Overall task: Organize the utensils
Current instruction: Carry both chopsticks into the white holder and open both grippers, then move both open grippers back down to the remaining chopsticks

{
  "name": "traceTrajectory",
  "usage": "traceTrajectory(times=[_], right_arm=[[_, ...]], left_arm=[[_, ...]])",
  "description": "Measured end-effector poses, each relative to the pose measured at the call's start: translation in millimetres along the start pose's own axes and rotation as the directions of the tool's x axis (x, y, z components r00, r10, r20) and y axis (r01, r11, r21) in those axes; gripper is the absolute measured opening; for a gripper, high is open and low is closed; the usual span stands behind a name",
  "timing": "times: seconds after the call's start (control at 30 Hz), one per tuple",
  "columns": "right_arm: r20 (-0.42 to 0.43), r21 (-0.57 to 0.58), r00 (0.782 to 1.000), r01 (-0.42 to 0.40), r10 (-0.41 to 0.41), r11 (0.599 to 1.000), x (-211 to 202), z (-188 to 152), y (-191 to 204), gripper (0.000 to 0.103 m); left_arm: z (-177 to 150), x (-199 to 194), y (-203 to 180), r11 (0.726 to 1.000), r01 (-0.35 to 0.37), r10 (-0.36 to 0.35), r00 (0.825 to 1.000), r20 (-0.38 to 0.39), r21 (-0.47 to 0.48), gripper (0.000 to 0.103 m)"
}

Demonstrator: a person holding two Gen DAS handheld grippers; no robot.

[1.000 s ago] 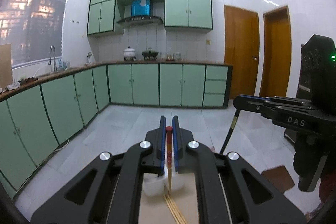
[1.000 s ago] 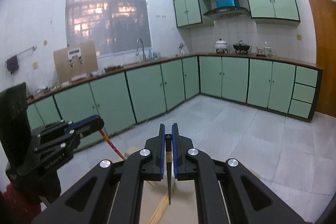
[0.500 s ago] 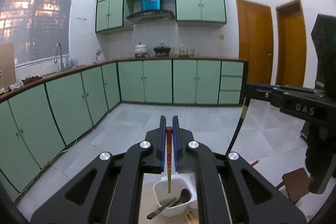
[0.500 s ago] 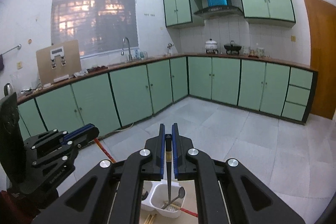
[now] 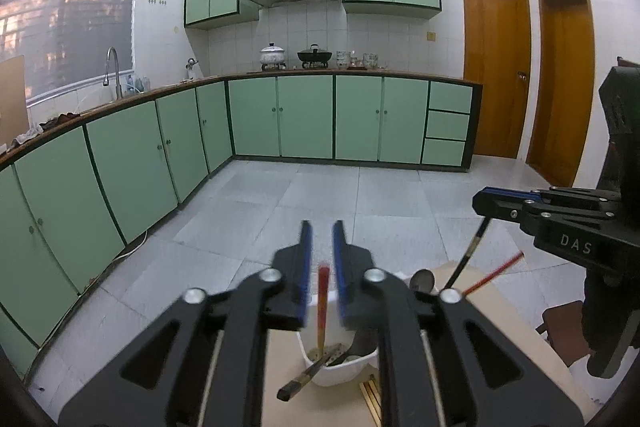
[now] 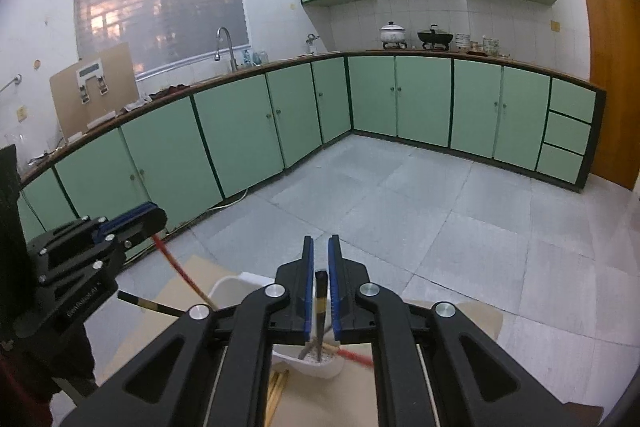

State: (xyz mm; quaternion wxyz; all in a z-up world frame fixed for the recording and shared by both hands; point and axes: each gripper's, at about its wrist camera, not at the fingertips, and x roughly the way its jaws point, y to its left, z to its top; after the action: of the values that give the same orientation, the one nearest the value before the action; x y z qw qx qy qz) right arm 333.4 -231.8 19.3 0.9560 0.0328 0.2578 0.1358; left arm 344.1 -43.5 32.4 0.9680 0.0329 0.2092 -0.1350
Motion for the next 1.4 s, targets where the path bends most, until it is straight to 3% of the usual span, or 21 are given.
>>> traceTrajectory(times=[0.17, 0.23, 0.4, 0.53, 0.9, 1.1, 1.3, 1.4], right_arm=[[0.031, 0.017, 0.999, 0.033, -0.034, 0.999, -19, -3, -8, 0.039], [0.051, 0.025, 0.997, 0.057, -0.058, 0.998, -31, -5, -13, 0.063], [0.085, 0.037, 0.992, 0.086, -0.089, 0.996, -63, -19, -18, 0.081], [0.088, 0.030, 0.991, 0.104, -0.106, 0.994, -85, -46, -14, 0.096], [-0.003, 0.077, 0.992, 0.126, -0.126, 0.989, -108, -163, 8, 0.097], [-0.091, 0.121, 0.990, 0.119, -0.109, 0.986, -101, -215, 23, 0.097], [-0.149, 0.075, 0.982, 0.127, -0.115, 0.989, -92, -248, 47, 0.096], [-0.185, 0.035, 0.975, 0.131, -0.122, 0.991, -87, -262, 57, 0.090]], left_arm=[[4, -18, 5, 1.000, -0.002, 0.002, 1.000, 0.026, -0.025, 0.041], [5, -30, 5, 0.999, -0.011, 0.013, 0.999, 0.044, -0.030, 0.050], [-5, -61, 4, 0.998, -0.020, 0.024, 0.997, 0.069, -0.059, 0.069], [-31, -90, -2, 0.996, -0.021, 0.028, 0.996, 0.079, -0.088, 0.083], [-138, -119, -14, 0.990, -0.053, 0.046, 0.997, -0.056, -0.131, 0.090], [-191, -117, -6, 0.986, -0.102, 0.081, 0.985, -0.155, -0.130, 0.090], [-226, -115, 1, 0.985, -0.135, 0.107, 0.965, -0.238, -0.104, 0.090], [-238, -115, 5, 0.983, -0.146, 0.111, 0.956, -0.270, -0.111, 0.090]])
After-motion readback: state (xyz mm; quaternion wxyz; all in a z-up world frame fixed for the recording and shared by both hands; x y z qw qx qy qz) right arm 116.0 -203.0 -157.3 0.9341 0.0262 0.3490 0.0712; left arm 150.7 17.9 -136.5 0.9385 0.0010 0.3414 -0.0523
